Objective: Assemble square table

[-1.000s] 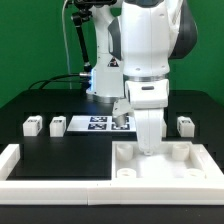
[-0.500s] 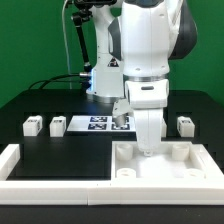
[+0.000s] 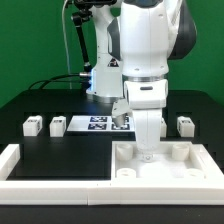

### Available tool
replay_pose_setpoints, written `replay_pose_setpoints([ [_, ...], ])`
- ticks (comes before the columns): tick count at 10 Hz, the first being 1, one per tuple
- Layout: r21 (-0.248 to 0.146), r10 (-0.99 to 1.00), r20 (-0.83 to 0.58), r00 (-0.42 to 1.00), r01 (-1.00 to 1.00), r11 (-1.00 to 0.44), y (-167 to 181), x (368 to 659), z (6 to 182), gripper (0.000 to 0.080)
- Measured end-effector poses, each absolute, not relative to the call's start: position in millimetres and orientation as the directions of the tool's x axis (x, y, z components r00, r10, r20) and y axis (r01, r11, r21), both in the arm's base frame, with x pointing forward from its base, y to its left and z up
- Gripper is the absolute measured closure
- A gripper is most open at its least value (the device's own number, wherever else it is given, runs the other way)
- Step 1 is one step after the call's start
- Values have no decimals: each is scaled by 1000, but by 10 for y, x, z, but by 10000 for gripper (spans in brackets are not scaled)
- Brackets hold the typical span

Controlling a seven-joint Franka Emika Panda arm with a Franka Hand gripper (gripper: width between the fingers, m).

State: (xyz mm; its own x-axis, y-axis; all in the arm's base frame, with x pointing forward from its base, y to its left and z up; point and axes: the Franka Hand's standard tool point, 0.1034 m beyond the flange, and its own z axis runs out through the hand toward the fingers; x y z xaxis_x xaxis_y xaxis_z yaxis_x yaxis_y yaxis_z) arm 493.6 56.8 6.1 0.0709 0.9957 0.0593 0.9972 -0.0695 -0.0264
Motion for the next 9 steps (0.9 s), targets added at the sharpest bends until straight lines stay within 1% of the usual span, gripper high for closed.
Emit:
replay_pose_setpoints([
  [6,-27,995,58,83,996,-81,570,4935,77,151],
  [8,-20,988,53,145,989,-145,639,4907,246,151],
  [9,-29,975,43,217,976,-216,732,4872,358,151],
])
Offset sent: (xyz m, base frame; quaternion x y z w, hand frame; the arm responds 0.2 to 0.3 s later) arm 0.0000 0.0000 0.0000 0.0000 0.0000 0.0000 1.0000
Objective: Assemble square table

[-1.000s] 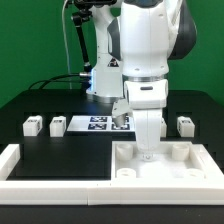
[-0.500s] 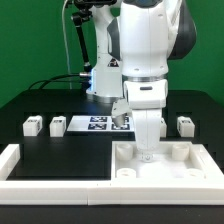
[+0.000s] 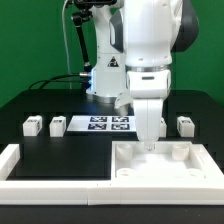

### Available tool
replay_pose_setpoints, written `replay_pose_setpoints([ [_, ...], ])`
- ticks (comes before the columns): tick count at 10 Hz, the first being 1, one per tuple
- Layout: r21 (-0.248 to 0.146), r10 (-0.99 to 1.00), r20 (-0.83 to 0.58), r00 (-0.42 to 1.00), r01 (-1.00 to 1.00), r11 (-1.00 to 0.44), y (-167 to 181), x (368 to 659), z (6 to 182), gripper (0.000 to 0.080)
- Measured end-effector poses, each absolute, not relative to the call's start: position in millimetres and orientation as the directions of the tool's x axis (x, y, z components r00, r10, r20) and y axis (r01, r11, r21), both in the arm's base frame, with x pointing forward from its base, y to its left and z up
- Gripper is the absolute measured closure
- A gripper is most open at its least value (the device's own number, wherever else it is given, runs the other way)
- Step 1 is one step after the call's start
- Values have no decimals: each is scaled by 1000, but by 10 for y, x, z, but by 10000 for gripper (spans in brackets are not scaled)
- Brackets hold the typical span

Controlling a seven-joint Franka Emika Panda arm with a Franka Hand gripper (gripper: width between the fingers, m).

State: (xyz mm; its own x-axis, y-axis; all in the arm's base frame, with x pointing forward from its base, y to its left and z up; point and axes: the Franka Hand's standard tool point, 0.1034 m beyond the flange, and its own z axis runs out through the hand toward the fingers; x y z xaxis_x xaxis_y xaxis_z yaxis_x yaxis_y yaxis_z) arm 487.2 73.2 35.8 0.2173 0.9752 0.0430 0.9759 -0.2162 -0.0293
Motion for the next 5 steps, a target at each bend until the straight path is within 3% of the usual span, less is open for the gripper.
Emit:
replay_pose_setpoints([
  [1,-21,969,43,241,970,-241,838,4825,457,151],
  [5,-20,811,46,584,812,-584,1223,4759,621,151],
])
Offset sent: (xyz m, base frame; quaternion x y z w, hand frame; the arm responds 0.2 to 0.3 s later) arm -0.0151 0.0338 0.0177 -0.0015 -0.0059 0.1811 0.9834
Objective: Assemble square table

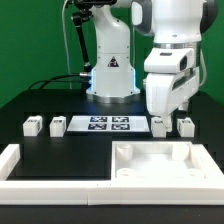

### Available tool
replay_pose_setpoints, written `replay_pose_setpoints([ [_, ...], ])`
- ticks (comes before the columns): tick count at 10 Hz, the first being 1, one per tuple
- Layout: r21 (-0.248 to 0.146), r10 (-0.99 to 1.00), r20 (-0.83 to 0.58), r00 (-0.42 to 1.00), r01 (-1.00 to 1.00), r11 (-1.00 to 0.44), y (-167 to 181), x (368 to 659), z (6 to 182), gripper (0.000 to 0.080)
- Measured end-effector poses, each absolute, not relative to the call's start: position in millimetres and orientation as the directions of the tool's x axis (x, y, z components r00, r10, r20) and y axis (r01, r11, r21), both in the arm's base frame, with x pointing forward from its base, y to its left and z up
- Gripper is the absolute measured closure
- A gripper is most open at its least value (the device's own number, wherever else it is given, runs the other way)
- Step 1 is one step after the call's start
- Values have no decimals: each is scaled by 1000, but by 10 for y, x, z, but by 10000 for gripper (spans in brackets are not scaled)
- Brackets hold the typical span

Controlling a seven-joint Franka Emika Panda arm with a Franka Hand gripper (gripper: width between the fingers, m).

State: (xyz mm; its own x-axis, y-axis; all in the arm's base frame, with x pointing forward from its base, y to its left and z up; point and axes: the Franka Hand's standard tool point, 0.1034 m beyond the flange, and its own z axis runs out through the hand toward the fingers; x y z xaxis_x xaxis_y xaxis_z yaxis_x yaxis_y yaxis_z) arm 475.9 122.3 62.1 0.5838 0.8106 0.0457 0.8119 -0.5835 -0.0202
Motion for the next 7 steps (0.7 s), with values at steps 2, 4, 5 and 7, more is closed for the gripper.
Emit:
replay_pose_setpoints([
  [2,-22,722,53,690,723,-690,1225,4760,608,151],
  [4,-34,597,50,801,599,-800,1236,4757,608,151],
  [5,-43,491,43,870,492,-869,1279,4739,609,151],
  [7,-54,302,14,953,303,-952,1492,4621,615,151],
])
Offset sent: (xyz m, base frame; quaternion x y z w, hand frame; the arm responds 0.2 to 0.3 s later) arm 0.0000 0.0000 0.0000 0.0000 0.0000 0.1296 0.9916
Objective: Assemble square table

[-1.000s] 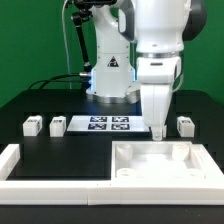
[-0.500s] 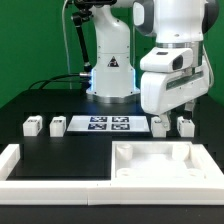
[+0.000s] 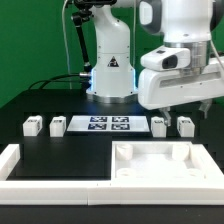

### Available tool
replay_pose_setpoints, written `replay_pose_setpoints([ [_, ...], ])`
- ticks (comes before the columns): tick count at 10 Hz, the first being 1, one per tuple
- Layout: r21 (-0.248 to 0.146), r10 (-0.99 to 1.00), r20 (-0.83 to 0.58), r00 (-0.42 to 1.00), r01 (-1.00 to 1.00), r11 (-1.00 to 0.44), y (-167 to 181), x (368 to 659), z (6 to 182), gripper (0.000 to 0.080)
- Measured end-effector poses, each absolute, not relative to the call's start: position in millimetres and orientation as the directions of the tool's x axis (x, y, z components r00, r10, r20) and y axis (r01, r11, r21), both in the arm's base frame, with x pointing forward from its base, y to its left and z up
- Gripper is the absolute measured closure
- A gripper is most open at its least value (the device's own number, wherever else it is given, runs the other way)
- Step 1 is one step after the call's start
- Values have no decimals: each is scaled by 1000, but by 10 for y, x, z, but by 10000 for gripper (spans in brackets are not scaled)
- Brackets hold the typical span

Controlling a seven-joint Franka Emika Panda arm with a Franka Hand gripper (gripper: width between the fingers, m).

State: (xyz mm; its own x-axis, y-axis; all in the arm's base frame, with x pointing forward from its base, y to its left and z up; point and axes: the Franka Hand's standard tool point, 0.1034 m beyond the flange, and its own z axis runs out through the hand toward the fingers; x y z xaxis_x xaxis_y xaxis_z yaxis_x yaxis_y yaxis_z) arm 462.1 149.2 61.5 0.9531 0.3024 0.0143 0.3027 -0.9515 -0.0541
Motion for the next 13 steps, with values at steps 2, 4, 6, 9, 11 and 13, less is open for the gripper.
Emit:
replay_pose_setpoints([
  [2,-64,136,-20,991,134,-989,1548,4484,577,151],
  [4,-72,22,-29,999,20,-997,1588,4415,534,151],
  [6,-68,32,-46,998,29,-997,1579,4407,533,151],
  [9,-83,-69,-169,983,-84,-993,1668,4269,479,151],
  [11,-61,-47,-299,953,-68,-996,1737,4161,427,151],
  [13,-55,-20,-361,933,-42,-998,1774,4127,373,151],
])
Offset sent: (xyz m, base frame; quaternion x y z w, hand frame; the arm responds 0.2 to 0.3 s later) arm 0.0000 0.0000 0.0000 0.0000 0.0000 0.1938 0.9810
